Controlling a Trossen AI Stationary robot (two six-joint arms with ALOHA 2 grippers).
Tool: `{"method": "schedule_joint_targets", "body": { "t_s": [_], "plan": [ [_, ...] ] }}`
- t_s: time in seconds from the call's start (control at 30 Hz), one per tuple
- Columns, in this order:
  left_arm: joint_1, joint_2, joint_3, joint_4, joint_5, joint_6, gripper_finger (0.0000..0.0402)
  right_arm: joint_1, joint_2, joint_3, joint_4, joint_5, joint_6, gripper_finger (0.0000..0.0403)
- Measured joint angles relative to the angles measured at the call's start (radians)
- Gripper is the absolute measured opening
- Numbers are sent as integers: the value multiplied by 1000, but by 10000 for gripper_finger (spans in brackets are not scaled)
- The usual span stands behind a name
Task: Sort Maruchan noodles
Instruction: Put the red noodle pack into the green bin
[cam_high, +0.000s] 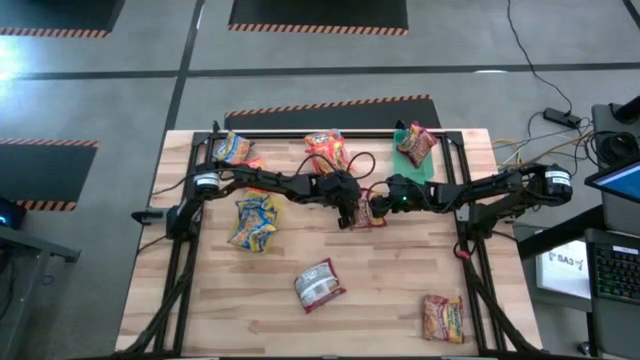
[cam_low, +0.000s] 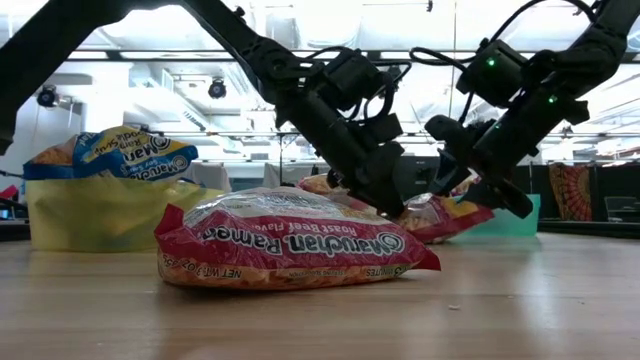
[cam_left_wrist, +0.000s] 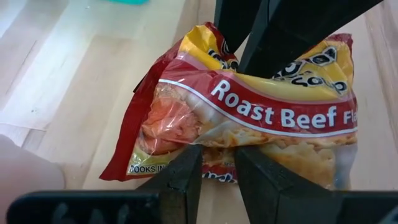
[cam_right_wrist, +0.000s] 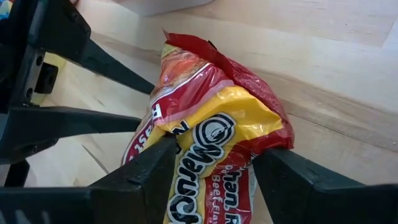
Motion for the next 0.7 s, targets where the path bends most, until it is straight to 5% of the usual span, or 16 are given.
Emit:
{"method": "schedule_joint_targets", "body": {
  "t_s": [0.7],
  "plan": [
    [-8, 3, 88, -61, -54, 36, 77, 2, 2, 29, -26, -15, -68, 178]
  ]
}}
